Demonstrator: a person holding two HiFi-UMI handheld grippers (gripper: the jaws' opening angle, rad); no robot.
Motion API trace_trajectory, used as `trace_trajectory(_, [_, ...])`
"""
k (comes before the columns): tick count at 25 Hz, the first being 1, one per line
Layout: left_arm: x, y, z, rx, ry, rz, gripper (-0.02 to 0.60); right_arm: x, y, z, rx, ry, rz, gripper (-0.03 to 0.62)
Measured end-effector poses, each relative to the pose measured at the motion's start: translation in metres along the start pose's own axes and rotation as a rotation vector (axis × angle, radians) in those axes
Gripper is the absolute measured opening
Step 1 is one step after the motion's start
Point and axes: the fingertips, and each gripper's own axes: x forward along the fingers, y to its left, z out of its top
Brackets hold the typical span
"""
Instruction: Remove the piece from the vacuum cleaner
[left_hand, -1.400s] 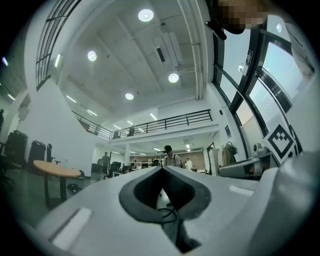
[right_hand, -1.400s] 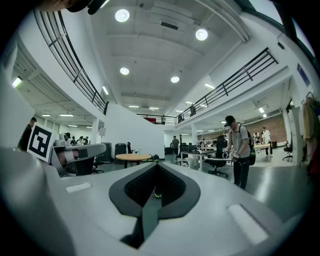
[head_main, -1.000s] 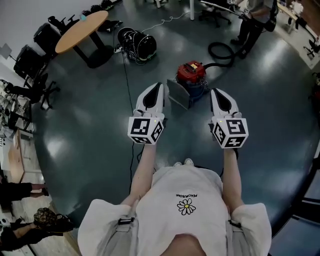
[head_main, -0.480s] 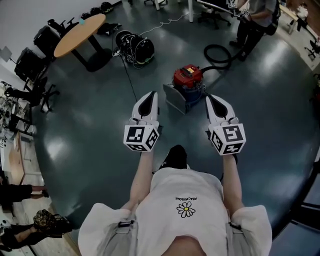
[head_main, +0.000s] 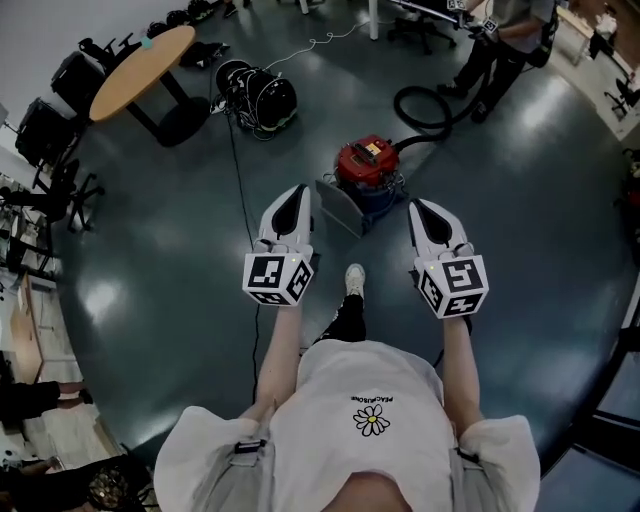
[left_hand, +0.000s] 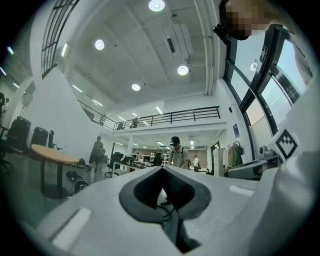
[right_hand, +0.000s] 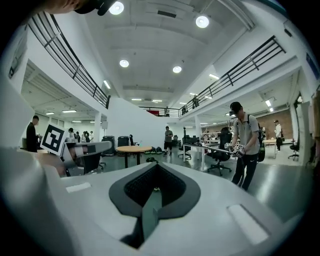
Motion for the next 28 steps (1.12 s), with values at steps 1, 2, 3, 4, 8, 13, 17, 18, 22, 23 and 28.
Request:
trace_trajectory(1, [0.011,0.009,-0.003,-0.006,0.003,0.003,0.001,0.011,-0.005,0.001,-0.007,0.009,0.0,0.025])
trace_trajectory(2, [0.023,0.017,-0.005,-0.013,0.005,0.006,0.001,0.023,-0.01,0.002,-0.012,0.015,-0.001,0.025])
trace_trajectory(3, [0.036,0.026,-0.007,-0.021,0.007,0.009,0.001,0.036,-0.017,0.004,-0.015,0.021,-0.002,0.025])
trace_trajectory(4, [0.048,0.035,-0.009,-0.029,0.008,0.012,0.001,0.05,-0.023,0.007,-0.019,0.028,-0.002,0.025])
trace_trajectory(8, [0.095,0.075,-0.023,-0.053,0.019,0.014,0.0,0.113,-0.04,0.007,-0.022,0.064,0.002,0.025])
trace_trajectory(13, [0.15,0.131,-0.036,-0.075,0.034,0.028,0.001,0.195,-0.048,0.011,-0.031,0.093,0.03,0.026])
trace_trajectory(17, [0.184,0.156,-0.05,-0.068,0.072,0.015,0.001,0.244,-0.057,-0.001,-0.016,0.131,0.053,0.026])
trace_trajectory(18, [0.192,0.159,-0.054,-0.067,0.081,0.009,0.0,0.254,-0.06,-0.004,-0.009,0.142,0.058,0.026])
trace_trajectory(22, [0.22,0.171,-0.076,-0.078,0.145,0.006,0.001,0.294,-0.073,-0.023,0.021,0.21,0.101,0.026])
trace_trajectory(23, [0.226,0.173,-0.085,-0.083,0.171,0.012,0.001,0.304,-0.076,-0.029,0.031,0.232,0.116,0.026])
trace_trajectory(28, [0.254,0.193,-0.14,-0.124,0.282,0.084,0.001,0.358,-0.104,-0.062,0.052,0.306,0.188,0.026])
